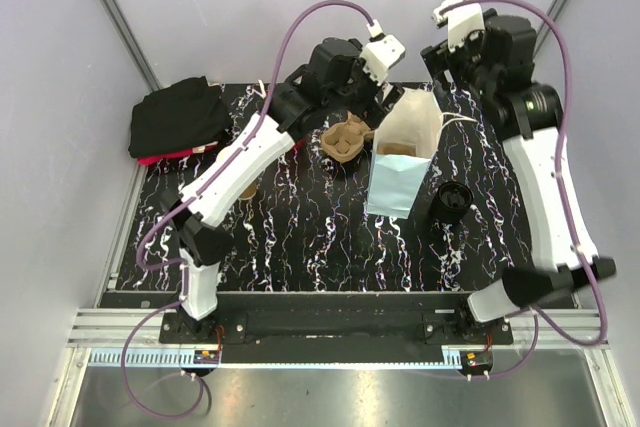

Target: Pack the takeout coffee

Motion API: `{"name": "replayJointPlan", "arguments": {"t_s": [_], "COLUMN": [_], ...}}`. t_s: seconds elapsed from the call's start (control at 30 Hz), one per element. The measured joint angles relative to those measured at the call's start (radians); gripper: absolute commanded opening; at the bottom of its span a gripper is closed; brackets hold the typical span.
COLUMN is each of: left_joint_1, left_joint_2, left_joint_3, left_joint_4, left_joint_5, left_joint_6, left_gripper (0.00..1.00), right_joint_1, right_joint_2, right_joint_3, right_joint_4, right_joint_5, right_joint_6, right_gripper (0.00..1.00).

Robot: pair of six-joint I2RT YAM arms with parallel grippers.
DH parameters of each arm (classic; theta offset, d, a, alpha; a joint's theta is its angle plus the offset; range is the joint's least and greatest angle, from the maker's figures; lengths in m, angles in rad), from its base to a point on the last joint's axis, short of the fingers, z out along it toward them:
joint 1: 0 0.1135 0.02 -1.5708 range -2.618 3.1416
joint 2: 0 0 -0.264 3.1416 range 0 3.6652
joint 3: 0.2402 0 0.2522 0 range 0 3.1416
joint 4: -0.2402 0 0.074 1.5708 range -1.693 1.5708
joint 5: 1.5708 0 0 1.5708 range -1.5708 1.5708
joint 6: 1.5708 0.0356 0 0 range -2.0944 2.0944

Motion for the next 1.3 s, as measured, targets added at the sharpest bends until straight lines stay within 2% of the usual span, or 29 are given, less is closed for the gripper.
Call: {"name": "replayJointPlan", "arguments": {"t_s": [0.17,0.27,0.43,0.57,0.7,0.87,1.07,1.17,1.23,1.3], "left_joint_1": [-0.001,-0.001,0.006,0.052,0.095,0.096,0.106,0.110,0.111,0.112], "left_joint_2": [-0.138,-0.248,-0.409,-0.478,-0.502,-0.503,-0.507,-0.512,-0.515,-0.516], "left_joint_3": [-0.040,-0.072,-0.146,-0.199,-0.255,-0.330,-0.351,-0.351,-0.351,-0.351], "left_joint_4": [-0.061,-0.098,-0.140,-0.160,-0.172,-0.203,-0.222,-0.222,-0.222,-0.221], "left_joint_5": [-0.062,-0.113,-0.197,-0.225,-0.244,-0.245,-0.245,-0.245,-0.245,-0.245], "left_joint_6": [0.024,0.044,0.080,0.101,0.116,0.126,0.130,0.130,0.130,0.130], "left_gripper": [0.99,0.99,0.99,0.99,0.99,0.99,0.99,0.99,0.99,0.99], "right_joint_1": [-0.098,-0.142,-0.159,-0.156,-0.154,-0.146,-0.127,-0.125,-0.124,-0.124], "right_joint_2": [0.233,0.383,0.547,0.612,0.631,0.668,0.719,0.734,0.736,0.736], "right_joint_3": [0.150,0.278,0.486,0.611,0.642,0.643,0.643,0.643,0.643,0.643], "right_joint_4": [-0.093,-0.208,-0.377,-0.480,-0.526,-0.560,-0.564,-0.557,-0.550,-0.540], "right_joint_5": [-0.122,-0.234,-0.374,-0.458,-0.491,-0.501,-0.498,-0.484,-0.480,-0.474], "right_joint_6": [-0.003,-0.022,-0.069,-0.111,-0.149,-0.186,-0.189,-0.187,-0.185,-0.181], "right_gripper": [0.88,0.87,0.86,0.84,0.84,0.80,0.68,0.54,0.39,0.30]}}
